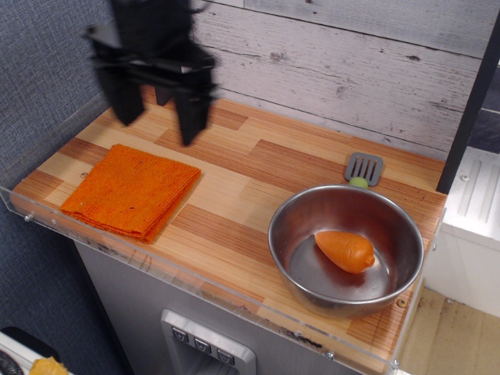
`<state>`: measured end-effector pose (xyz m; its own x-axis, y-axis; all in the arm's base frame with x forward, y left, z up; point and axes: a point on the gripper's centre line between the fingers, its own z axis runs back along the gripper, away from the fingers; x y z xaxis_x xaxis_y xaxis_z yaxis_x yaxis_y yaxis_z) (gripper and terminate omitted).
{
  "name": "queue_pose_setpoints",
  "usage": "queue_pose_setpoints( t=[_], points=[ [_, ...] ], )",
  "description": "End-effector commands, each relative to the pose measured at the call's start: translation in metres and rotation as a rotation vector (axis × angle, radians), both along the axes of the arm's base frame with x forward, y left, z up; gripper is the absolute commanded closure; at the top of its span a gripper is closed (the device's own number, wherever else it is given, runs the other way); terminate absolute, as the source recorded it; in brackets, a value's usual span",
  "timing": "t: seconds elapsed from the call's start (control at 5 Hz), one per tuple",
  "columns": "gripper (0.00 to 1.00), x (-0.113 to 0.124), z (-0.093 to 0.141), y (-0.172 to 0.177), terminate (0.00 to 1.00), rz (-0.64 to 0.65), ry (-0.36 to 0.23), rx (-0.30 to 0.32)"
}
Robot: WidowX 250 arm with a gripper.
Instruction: Slide orange cloth up, to top edge of table.
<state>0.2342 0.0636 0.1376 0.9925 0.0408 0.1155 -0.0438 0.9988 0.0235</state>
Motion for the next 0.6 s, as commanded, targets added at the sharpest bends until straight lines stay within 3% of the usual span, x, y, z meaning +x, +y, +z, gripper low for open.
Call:
queue_pose_setpoints(
  t=[0.0, 0.2, 0.4],
  points=[
    [0.0, 0.002, -0.027, 0.055, 0.0, 0.033, -0.002, 0.059],
    [0.0, 0.006, -0.053, 0.067, 0.0, 0.048, 0.06, 0.066],
    [0.0, 0.011, -0.077, 0.069, 0.0, 0.036, 0.068, 0.063]
  ],
)
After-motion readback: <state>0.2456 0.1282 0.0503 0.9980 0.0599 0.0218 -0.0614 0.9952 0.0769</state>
